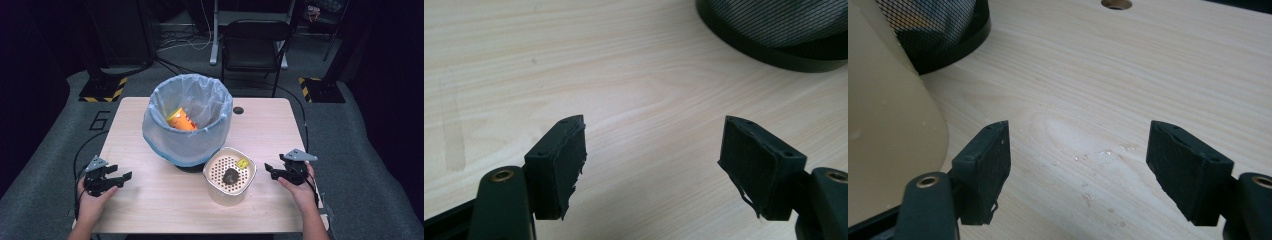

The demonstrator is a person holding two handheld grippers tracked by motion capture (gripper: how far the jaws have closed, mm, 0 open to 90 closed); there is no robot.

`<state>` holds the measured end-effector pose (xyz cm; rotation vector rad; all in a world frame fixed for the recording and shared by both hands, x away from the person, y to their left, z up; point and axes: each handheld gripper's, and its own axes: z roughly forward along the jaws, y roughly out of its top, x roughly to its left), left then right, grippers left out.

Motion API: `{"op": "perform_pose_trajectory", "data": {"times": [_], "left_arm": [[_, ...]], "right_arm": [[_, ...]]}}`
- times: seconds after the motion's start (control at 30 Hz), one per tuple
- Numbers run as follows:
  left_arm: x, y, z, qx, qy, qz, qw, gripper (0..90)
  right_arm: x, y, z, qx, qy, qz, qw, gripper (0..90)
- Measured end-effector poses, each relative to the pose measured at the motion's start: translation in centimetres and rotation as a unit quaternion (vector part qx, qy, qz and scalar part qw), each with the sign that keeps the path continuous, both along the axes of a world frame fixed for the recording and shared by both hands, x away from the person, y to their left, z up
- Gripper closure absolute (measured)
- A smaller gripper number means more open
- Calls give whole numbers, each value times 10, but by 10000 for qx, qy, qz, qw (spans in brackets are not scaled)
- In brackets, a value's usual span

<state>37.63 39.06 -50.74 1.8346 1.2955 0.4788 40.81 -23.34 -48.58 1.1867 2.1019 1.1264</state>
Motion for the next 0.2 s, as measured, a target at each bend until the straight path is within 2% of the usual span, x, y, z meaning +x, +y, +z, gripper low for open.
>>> {"op": "perform_pose_trajectory", "data": {"times": [0.03, 0.13, 0.2], "left_arm": [[1, 2, -1, 125, -13, 40, 9999, 250], [2, 4, -5, 154, 2, 225, 9996, 249], [4, 2, -7, 299, 42, 310, 9991, 239]], "right_arm": [[0, 0, -1, 3, 36, -20, 10000, 257], [-1, -2, -6, -51, 77, -145, 9999, 256], [-1, -5, -8, -49, 60, -240, 9997, 256]]}}
